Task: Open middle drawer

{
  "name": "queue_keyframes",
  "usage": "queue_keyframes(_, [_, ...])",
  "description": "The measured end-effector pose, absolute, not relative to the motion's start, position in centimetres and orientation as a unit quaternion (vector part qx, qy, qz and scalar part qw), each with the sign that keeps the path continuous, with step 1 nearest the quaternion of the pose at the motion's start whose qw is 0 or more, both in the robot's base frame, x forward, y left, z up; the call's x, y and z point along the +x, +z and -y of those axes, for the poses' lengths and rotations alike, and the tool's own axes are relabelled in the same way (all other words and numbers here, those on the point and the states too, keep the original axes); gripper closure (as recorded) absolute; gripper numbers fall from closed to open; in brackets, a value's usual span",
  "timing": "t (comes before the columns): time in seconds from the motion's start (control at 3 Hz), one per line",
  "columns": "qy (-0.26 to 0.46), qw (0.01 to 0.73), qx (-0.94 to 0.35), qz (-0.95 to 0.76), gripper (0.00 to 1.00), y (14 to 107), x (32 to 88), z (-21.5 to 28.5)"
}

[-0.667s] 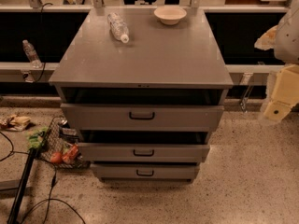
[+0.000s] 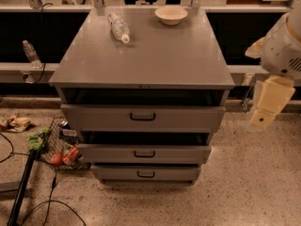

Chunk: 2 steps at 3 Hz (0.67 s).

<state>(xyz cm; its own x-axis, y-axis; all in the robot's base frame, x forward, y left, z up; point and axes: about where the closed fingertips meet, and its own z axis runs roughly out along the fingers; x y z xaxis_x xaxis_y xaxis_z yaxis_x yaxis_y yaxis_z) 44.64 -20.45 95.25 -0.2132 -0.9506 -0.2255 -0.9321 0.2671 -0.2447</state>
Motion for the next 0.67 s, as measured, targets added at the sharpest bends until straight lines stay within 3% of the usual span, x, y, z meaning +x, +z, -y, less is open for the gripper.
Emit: queue_keyframes(0.67, [0.033,0.208,-0.627,-0.750,0.00,84.4,46.6,15.2])
